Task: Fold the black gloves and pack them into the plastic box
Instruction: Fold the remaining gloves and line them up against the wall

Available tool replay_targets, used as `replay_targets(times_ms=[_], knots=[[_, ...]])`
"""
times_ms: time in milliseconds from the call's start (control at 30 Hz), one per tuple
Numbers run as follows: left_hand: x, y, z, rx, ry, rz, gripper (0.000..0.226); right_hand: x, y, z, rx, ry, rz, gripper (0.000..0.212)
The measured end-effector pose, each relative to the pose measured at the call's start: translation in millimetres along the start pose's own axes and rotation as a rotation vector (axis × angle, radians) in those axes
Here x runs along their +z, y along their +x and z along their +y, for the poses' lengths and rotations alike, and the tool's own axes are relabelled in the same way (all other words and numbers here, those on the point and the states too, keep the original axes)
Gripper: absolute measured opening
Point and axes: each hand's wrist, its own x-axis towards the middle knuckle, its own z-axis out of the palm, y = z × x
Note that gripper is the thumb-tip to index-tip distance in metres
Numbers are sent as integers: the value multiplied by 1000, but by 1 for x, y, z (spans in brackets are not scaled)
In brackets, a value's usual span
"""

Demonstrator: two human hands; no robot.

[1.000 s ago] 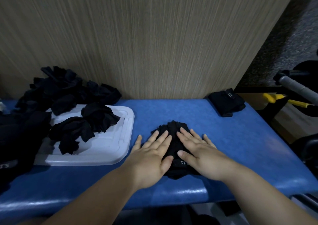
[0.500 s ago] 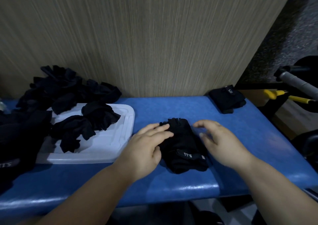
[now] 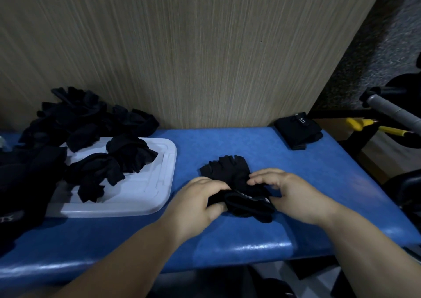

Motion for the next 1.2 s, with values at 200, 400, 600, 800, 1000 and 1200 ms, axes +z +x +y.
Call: replay_targets(times_ms=[200,400,600,800,1000,1200], knots=[[-6,2,7,-233,-372,51,11,-9,-5,-14,21,112,-34,62],[-8,4,8,-352,-476,92,44,3,-1,-20,107,246,98,33],[-11,6,9,-466,-636,101,19,9,3,-24,172,413,85,15],[-15,4,10,-465,-538,7,63,20,8,-26,296,281,206,11],[-3,3,13,-350,-224,86,63,28,9,-34,412,54,251,41],[8,-3,12,-79,134,227,52,40,3,-36,178,-279,356,58]])
